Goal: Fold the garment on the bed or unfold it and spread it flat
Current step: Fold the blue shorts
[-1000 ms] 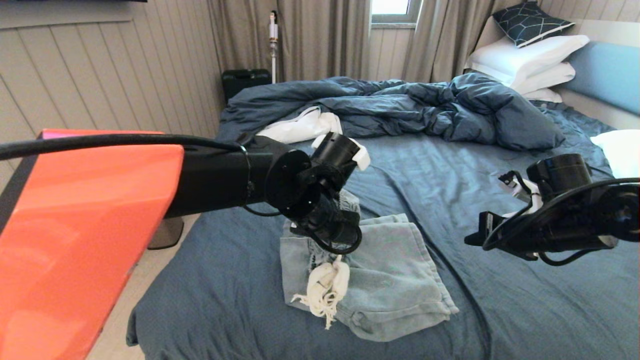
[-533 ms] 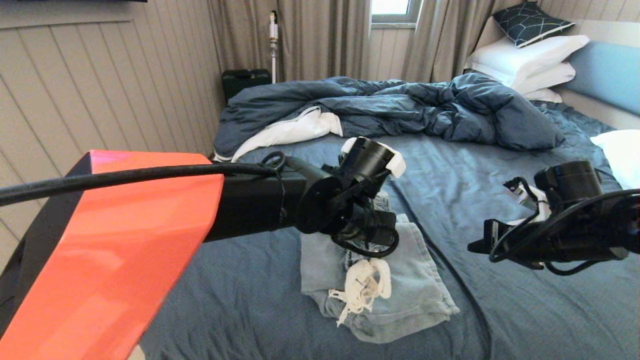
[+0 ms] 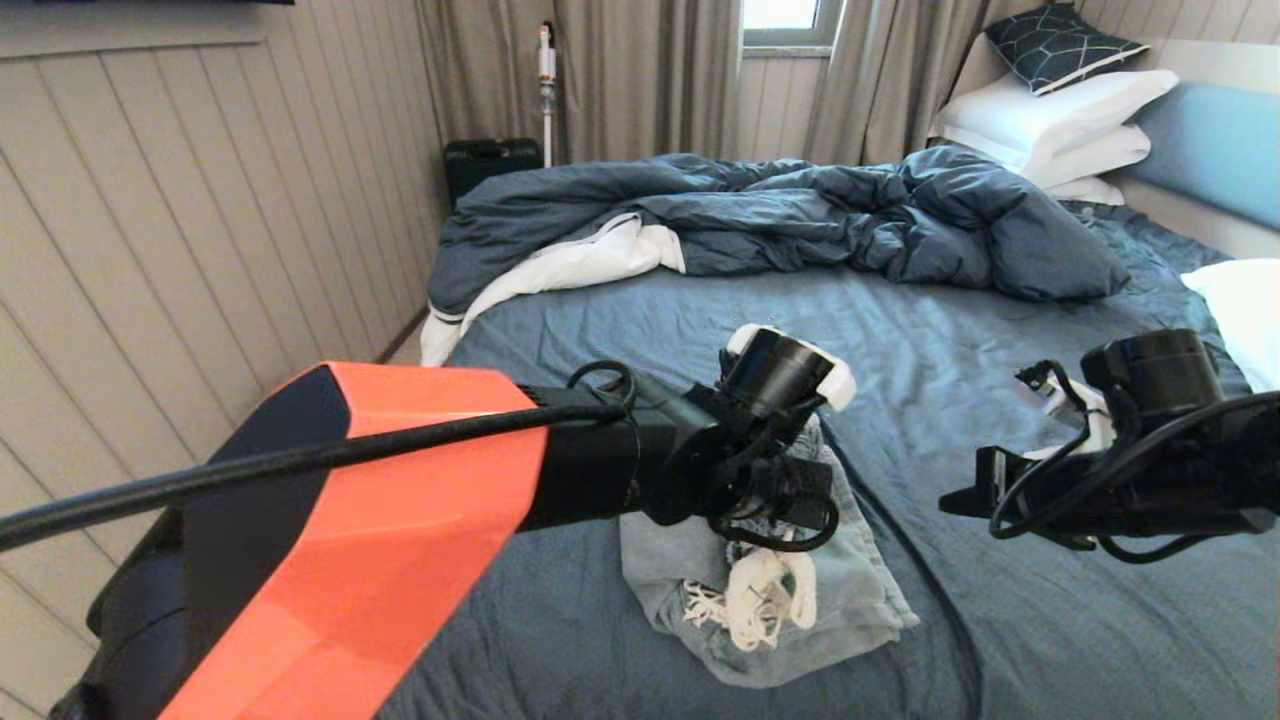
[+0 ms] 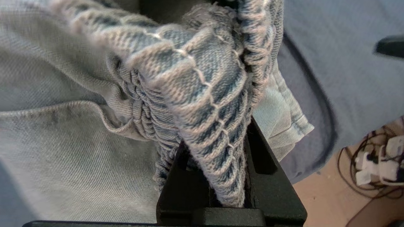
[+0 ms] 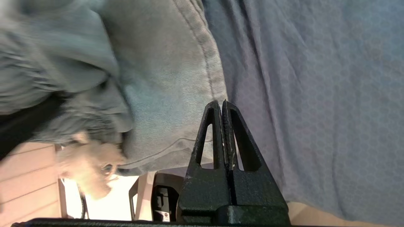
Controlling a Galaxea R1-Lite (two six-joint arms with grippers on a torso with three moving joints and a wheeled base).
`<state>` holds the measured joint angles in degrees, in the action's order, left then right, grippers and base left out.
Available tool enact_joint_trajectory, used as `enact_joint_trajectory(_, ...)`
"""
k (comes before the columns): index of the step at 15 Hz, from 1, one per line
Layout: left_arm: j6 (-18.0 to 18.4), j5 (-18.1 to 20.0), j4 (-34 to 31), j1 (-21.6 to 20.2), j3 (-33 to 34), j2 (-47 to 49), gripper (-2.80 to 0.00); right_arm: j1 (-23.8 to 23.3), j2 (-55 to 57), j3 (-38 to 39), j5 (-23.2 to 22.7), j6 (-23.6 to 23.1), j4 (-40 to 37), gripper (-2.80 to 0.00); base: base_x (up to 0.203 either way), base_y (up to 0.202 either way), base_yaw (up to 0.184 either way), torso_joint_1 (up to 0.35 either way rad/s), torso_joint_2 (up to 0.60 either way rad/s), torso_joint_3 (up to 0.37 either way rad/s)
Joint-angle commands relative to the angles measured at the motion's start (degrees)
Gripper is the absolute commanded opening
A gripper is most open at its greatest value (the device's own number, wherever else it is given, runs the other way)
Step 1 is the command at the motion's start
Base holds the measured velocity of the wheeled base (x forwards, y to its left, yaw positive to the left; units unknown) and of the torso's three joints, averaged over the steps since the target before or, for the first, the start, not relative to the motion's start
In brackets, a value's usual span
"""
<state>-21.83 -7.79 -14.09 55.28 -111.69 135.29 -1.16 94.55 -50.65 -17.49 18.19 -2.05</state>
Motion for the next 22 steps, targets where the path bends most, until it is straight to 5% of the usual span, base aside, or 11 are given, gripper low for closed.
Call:
enact_joint_trajectory(1, 0.2, 0.0, 0.5, 0.3, 0.1, 2.3, -2.8, -0.1, -0.6, 0.7, -0.3, 0.1, 0.3, -2.8, 0.0, 0.0, 0.0, 0.0, 0.0, 0.0)
enact_joint_trajectory(2, 0.3, -0.3, 0.6, 0.8, 0.1, 2.3, -2.8, 0.1, -0.7, 1.3, -0.3, 0.0, 1.2, -2.8, 0.0, 0.0, 0.0, 0.0, 0.0, 0.0)
enact_joint_trajectory(4, 0.7, -0.2, 0.4, 1.1, 0.0, 2.0, 0.0, 0.3, -0.5, 2.5, -0.2, 0.0, 4.8, -2.8, 0.0, 0.0, 0.0, 0.0, 0.0, 0.0)
enact_joint_trajectory(17, -0.6, -0.5, -1.9, 4.2, 0.5, -7.8, 0.0, 0.1, -2.7, 2.5, -1.0, 1.1, 6.2, -2.8, 0.0, 0.0, 0.0, 0.0, 0.0, 0.0)
enact_joint_trajectory(18, -1.5, -0.6, -3.4, 4.2, 1.1, -9.9, -1.13, 0.2, -3.9, 1.7, -0.9, 1.9, 6.0, -2.8, 0.0, 0.0, 0.0, 0.0, 0.0, 0.0)
enact_joint_trajectory(19, -3.2, -0.7, -5.9, 3.6, 1.8, -12.1, -2.8, 0.4, -4.9, 0.5, -0.9, 2.8, 5.7, -2.8, 0.0, 0.0, 0.0, 0.0, 0.0, 0.0)
enact_joint_trajectory(22, -7.1, -0.9, -10.6, -2.3, 9.2, -18.1, -2.8, 3.5, -6.2, -4.0, -0.9, 3.2, 0.8, -2.8, 0.0, 0.0, 0.0, 0.0, 0.0, 0.0)
